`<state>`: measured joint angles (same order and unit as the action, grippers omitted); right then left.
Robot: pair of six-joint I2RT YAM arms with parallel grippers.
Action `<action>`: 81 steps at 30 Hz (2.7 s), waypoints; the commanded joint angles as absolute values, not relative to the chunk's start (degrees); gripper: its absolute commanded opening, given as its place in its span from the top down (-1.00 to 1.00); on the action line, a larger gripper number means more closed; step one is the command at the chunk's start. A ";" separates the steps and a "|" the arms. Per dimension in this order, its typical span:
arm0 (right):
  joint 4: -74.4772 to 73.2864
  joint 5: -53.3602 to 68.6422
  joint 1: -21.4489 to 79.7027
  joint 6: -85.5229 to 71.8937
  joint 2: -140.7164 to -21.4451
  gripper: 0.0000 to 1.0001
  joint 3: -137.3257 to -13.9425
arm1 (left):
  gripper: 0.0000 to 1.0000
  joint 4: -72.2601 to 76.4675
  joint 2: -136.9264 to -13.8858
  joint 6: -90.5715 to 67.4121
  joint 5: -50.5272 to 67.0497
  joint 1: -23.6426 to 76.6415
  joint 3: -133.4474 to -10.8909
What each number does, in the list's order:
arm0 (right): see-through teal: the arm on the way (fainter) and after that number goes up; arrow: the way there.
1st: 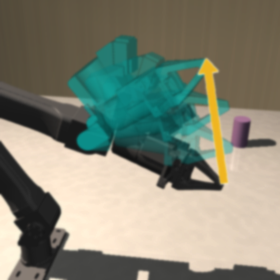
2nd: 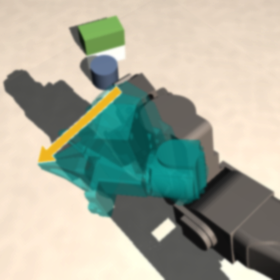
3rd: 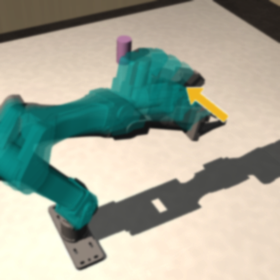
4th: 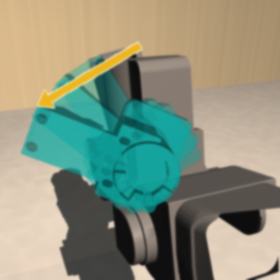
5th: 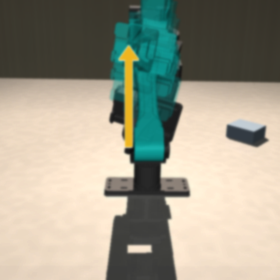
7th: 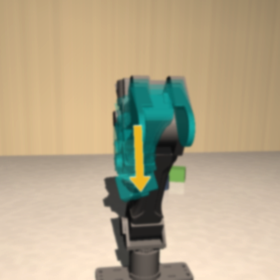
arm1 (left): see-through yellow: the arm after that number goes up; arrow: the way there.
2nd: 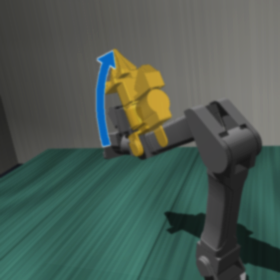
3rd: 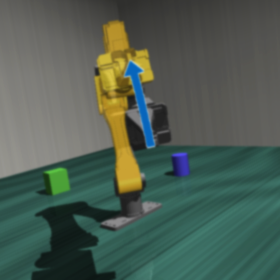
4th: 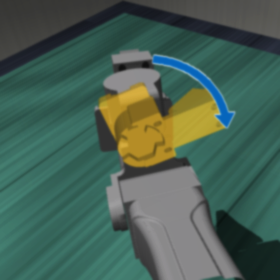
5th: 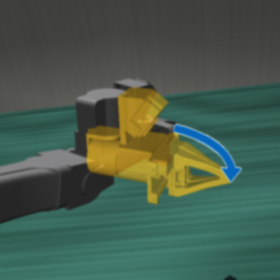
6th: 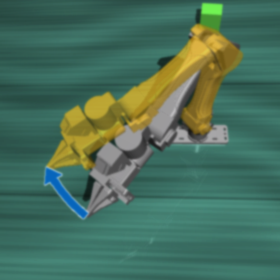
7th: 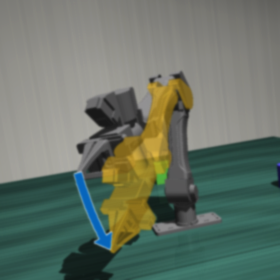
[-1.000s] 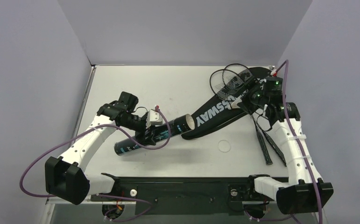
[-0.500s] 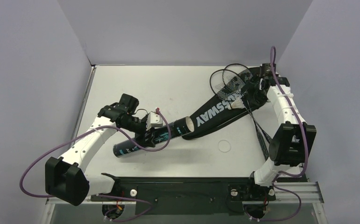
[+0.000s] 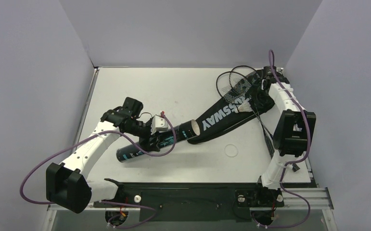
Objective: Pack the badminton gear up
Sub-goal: Pick up the shuttlecock at the center of the board, then place the shuttlecock at the shuttle tube.
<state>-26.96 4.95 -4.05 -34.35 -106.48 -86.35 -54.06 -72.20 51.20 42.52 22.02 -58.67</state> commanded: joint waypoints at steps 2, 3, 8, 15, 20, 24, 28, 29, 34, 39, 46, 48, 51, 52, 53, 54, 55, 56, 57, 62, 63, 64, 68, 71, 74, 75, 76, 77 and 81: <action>-24.34 7.75 -3.65 -34.65 -108.28 -0.05 -86.78 | 0.83 -52.01 -70.50 51.07 43.33 22.31 -58.91; -23.82 8.22 -3.62 -35.01 -108.46 -0.04 -86.47 | 0.83 -52.02 -70.49 51.15 43.28 22.32 -58.69; -22.66 8.67 -3.31 -35.39 -109.98 0.04 -85.23 | 0.83 -51.74 -70.09 50.75 43.15 22.32 -58.53; -21.28 8.37 -2.40 -34.89 -110.10 0.20 -82.81 | 0.83 -52.19 -70.32 51.98 40.75 22.76 -59.39; -21.08 8.32 -1.80 -34.87 -108.62 0.47 -80.83 | 0.83 -51.52 -70.35 50.09 40.23 23.08 -59.93; -20.68 8.08 -0.93 -35.08 -106.78 0.67 -79.17 | 0.83 -49.70 -70.14 48.49 38.08 23.65 -59.82; -21.08 7.13 0.33 -35.68 -104.46 0.77 -77.53 | 0.83 -48.25 -70.54 47.74 36.67 23.73 -60.88; -21.30 6.60 1.00 -35.64 -103.24 0.80 -77.35 | 0.83 -47.75 -70.76 47.56 36.63 23.73 -61.11; -25.05 1.78 5.73 -34.73 -97.01 0.96 -76.36 | 0.82 -46.37 -72.35 47.31 38.03 23.77 -62.30; -27.22 1.09 10.68 -36.02 -88.41 1.00 -72.63 | 0.82 -44.84 -73.22 47.46 39.34 23.82 -61.62; -29.22 8.78 19.70 -38.36 -68.86 1.00 -67.77 | 0.82 -50.21 -74.12 54.70 44.28 23.75 -61.85; -29.77 9.93 21.92 -39.60 -64.12 1.00 -66.75 | 0.82 -52.09 -74.36 57.44 44.89 23.79 -62.05; -30.55 10.60 26.60 -41.66 -60.08 1.00 -66.46 | 0.82 -56.85 -74.93 64.38 46.12 23.81 -63.17; -30.66 10.62 28.75 -42.01 -59.21 1.00 -66.93 | 0.82 -57.56 -75.20 64.71 46.42 23.88 -63.27; -30.93 10.52 29.89 -42.60 -58.96 1.00 -67.22 | 0.82 -57.43 -75.26 64.49 46.37 23.89 -63.41; -31.02 10.27 32.48 -42.84 -58.77 1.00 -68.00 | 0.82 -56.88 -75.48 64.06 46.20 23.90 -63.43; -31.24 9.55 33.77 -43.16 -58.79 1.00 -68.37 | 0.82 -56.10 -75.49 63.32 45.92 23.90 -63.45; -31.31 9.08 36.50 -43.33 -58.99 1.00 -69.17 | 0.82 -55.82 -75.56 63.08 45.77 23.91 -63.41; -31.40 8.12 37.76 -43.73 -59.12 1.00 -69.43 | 0.82 -55.35 -75.57 62.70 45.65 23.91 -63.27; -31.38 5.75 43.64 -44.78 -61.14 1.00 -71.10 | 0.82 -53.97 -75.21 61.19 45.27 23.91 -62.78; -31.33 5.37 43.97 -44.89 -61.45 1.00 -71.28 | 0.82 -53.68 -75.13 60.83 45.15 23.91 -62.73; -31.15 5.19 44.37 -45.08 -61.57 1.00 -71.59 | 0.82 -53.52 -74.99 60.65 45.03 23.91 -62.68; -30.30 5.13 45.28 -45.61 -62.10 1.00 -71.82 | 0.82 -52.89 -74.66 59.62 44.75 23.91 -62.45; -29.01 5.72 45.63 -46.36 -62.41 1.00 -71.17 | 0.82 -52.45 -74.34 59.20 44.56 23.91 -62.41; -26.91 6.28 46.61 -47.56 -62.89 1.00 -70.16 | 0.82 -52.09 -74.42 58.28 44.62 23.91 -62.63; -26.46 6.39 47.01 -47.77 -63.18 1.00 -69.73 | 0.83 -52.18 -74.42 58.19 45.02 23.91 -62.74; -25.40 6.65 47.15 -48.26 -63.28 1.00 -69.49 | 0.82 -52.24 -74.39 57.99 45.27 23.91 -62.99; -24.92 6.80 47.34 -48.78 -63.43 1.00 -68.96 | 0.83 -52.37 -74.47 57.95 45.73 23.91 -63.18; -20.70 8.04 47.61 -50.19 -63.81 1.00 -67.58 | 0.83 -53.18 -74.59 58.26 46.43 23.91 -63.60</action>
